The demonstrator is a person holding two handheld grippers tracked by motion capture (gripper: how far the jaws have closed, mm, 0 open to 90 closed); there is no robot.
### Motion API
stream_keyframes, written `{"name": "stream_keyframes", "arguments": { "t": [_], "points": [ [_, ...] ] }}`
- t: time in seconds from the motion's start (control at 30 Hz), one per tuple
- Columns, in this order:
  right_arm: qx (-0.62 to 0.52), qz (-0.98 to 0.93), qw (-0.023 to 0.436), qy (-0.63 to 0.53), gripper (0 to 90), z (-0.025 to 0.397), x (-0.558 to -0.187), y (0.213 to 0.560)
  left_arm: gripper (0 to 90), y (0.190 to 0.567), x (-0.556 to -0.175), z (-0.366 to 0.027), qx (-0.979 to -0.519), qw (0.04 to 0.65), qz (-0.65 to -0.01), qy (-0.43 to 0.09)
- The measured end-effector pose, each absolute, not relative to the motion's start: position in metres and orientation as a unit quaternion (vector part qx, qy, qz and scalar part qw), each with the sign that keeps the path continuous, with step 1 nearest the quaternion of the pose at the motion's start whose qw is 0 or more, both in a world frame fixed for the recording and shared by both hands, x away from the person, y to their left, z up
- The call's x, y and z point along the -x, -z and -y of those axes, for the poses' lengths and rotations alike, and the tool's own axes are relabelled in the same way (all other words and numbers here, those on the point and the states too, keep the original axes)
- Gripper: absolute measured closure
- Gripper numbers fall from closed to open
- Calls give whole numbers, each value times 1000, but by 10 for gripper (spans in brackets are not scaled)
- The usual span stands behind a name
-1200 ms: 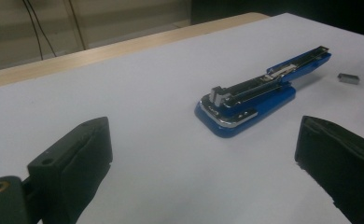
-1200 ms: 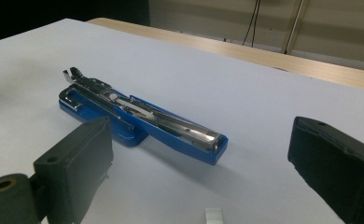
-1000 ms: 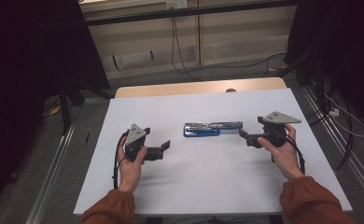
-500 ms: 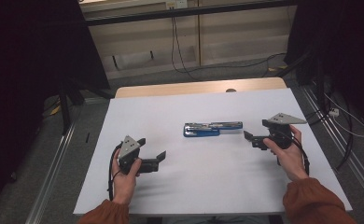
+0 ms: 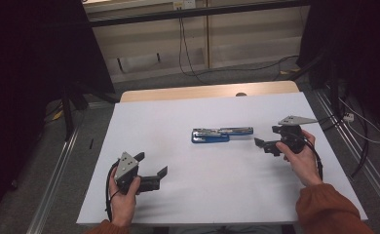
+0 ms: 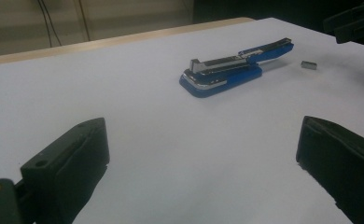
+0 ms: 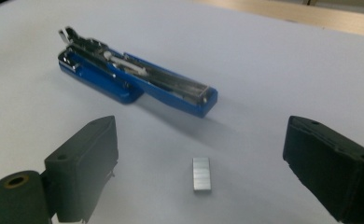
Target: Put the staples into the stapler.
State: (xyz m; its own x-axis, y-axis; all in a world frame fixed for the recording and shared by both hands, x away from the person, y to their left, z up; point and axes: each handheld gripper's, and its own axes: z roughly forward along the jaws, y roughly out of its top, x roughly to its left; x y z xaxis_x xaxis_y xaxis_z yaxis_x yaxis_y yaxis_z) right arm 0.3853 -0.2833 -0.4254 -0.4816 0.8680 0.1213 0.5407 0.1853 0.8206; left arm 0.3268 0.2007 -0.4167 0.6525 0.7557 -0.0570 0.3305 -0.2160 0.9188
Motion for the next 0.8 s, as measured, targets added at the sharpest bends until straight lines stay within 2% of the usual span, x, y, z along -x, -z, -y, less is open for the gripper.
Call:
{"name": "stream_keyframes", "arguments": {
  "t": [0.33,0.57,0.67,0.73,0.8],
  "points": [
    [-475,-777,122,-395,105,286,-404,423,28,417,-330,-198,-753,515,-356,-201],
    [-458,-805,109,-362,101,285,-413,422,28,419,-331,-194,-759,512,-350,-197],
    [-439,-818,114,-353,54,284,-416,420,29,419,-332,-193,-762,511,-346,-197],
    [-432,-825,117,-344,95,283,-419,420,29,419,-332,-193,-762,512,-345,-196],
    [-428,-833,118,-330,98,282,-421,420,29,419,-332,-193,-764,511,-345,-193]
  ]
}}
